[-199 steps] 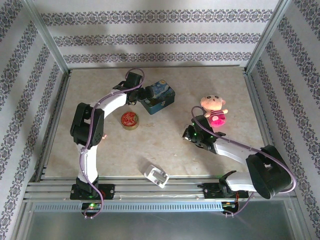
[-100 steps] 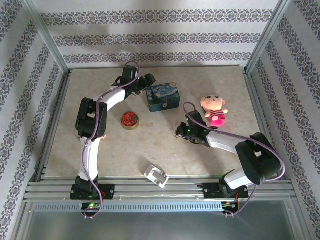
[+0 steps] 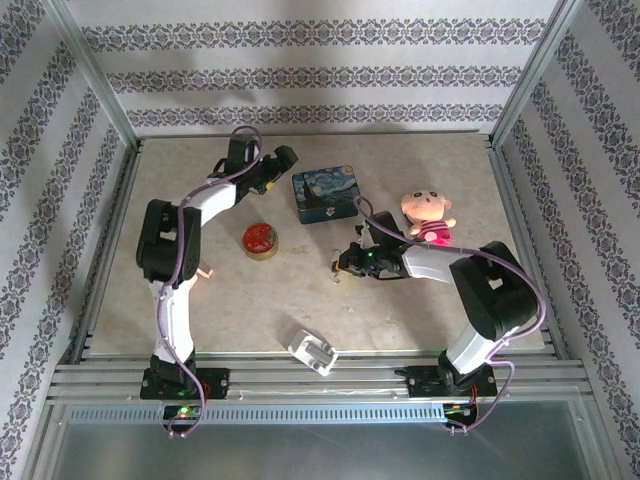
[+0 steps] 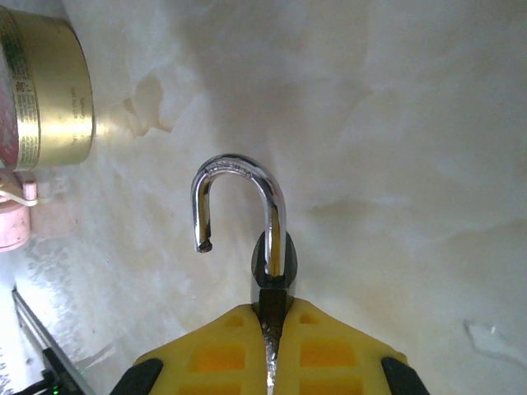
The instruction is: Unlock the padlock with the key
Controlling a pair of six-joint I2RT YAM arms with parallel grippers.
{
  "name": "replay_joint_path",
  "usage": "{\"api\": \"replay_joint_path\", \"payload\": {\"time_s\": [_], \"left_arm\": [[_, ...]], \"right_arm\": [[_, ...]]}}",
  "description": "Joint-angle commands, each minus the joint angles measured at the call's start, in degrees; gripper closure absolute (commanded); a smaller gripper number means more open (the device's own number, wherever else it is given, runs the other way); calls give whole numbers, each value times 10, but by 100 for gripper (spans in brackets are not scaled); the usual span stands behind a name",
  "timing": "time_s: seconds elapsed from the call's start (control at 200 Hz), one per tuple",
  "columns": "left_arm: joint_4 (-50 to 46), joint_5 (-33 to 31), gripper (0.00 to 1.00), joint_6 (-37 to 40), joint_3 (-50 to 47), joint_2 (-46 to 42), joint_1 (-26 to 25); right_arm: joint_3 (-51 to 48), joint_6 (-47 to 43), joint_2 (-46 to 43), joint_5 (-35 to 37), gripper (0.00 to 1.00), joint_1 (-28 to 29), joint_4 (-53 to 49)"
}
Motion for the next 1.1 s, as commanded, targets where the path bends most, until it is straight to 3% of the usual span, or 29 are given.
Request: {"api": "replay_joint_path", "payload": {"time_s": [0.0, 0.245, 0.48, 0.645, 0.91, 1.099], "left_arm": [[10, -45, 1, 44, -69, -99, 12], [4, -109, 1, 90, -248, -267, 25], [-62, -172, 1, 145, -341, -411, 33], [-90, -223, 1, 183, -421, -545, 38], [-90, -359, 1, 255, -567, -783, 41], [-50, -430, 1, 308, -642, -882, 40]], "right_arm": [[18, -32, 23, -64, 100, -28, -25], [55, -86, 32, 6, 78, -53, -144], [82, -117, -1, 40, 60, -65, -200], [96, -140, -76, 83, 50, -64, -251], [77, -174, -219, 180, 37, -74, -285], [35, -203, -313, 260, 21, -91, -258]]}}
